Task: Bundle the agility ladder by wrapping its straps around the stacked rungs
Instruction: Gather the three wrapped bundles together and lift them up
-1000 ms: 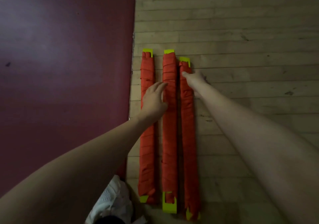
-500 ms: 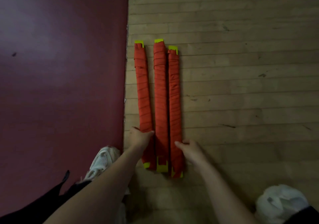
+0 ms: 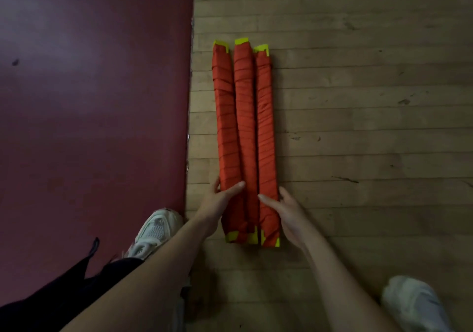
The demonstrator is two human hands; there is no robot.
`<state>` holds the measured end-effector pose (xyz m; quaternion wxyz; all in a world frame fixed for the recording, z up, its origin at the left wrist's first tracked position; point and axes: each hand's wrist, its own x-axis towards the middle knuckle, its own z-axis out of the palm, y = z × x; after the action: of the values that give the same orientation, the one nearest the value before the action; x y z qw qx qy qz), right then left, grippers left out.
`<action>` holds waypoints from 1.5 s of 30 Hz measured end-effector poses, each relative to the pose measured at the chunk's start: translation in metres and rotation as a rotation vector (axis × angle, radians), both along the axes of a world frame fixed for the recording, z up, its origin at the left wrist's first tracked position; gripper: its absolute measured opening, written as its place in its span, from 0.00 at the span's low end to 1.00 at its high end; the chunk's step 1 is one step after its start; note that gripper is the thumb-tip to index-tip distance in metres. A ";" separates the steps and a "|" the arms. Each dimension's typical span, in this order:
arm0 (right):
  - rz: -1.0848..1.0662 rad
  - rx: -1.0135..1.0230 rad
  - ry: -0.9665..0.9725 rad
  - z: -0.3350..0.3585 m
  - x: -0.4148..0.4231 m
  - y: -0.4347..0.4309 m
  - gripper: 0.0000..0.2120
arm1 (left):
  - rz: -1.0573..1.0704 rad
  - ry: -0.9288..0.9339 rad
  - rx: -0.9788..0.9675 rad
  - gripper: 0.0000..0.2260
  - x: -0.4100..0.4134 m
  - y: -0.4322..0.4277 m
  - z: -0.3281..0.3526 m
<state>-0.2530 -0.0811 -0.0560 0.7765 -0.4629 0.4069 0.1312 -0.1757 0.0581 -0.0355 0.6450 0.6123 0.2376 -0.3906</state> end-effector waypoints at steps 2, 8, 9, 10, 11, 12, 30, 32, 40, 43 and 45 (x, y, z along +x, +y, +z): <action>0.018 -0.003 -0.030 0.003 -0.002 -0.001 0.22 | 0.021 -0.008 -0.020 0.19 -0.003 -0.003 -0.003; -0.005 -0.110 -0.093 0.012 0.006 -0.016 0.22 | -0.035 -0.026 -0.063 0.24 0.008 -0.024 0.005; 0.007 -0.128 -0.098 0.016 0.010 -0.022 0.23 | -0.033 -0.026 -0.071 0.24 0.013 -0.030 0.008; 0.019 -0.133 -0.100 0.019 0.016 -0.031 0.23 | -0.025 -0.024 -0.077 0.22 0.020 -0.037 0.009; 0.027 -0.127 -0.099 0.020 0.022 -0.041 0.24 | -0.023 -0.009 -0.080 0.21 0.028 -0.045 0.011; 0.035 -0.116 -0.100 0.020 0.028 -0.051 0.24 | -0.034 0.008 -0.077 0.19 0.035 -0.053 0.013; -0.062 -0.122 -0.224 0.133 0.114 -0.194 0.18 | -0.303 0.088 -0.050 0.04 0.150 -0.212 0.133; -0.096 -0.137 -0.224 0.185 0.106 -0.210 0.17 | -0.355 0.083 -0.040 0.05 0.147 -0.232 0.182; -0.292 -0.272 -0.258 0.453 0.069 -0.296 0.20 | -0.499 -0.025 -0.042 0.12 0.130 -0.343 0.440; -0.336 -0.353 -0.285 0.567 0.050 -0.341 0.19 | -0.569 -0.058 -0.096 0.13 0.118 -0.395 0.547; -0.368 -0.407 -0.305 0.643 0.034 -0.372 0.18 | -0.621 -0.102 -0.142 0.16 0.107 -0.431 0.619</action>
<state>-0.2188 -0.4527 0.5865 0.7307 -0.5416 0.3807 -0.1666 -0.0683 -0.3732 0.5836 0.5471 0.6278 -0.0211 -0.5533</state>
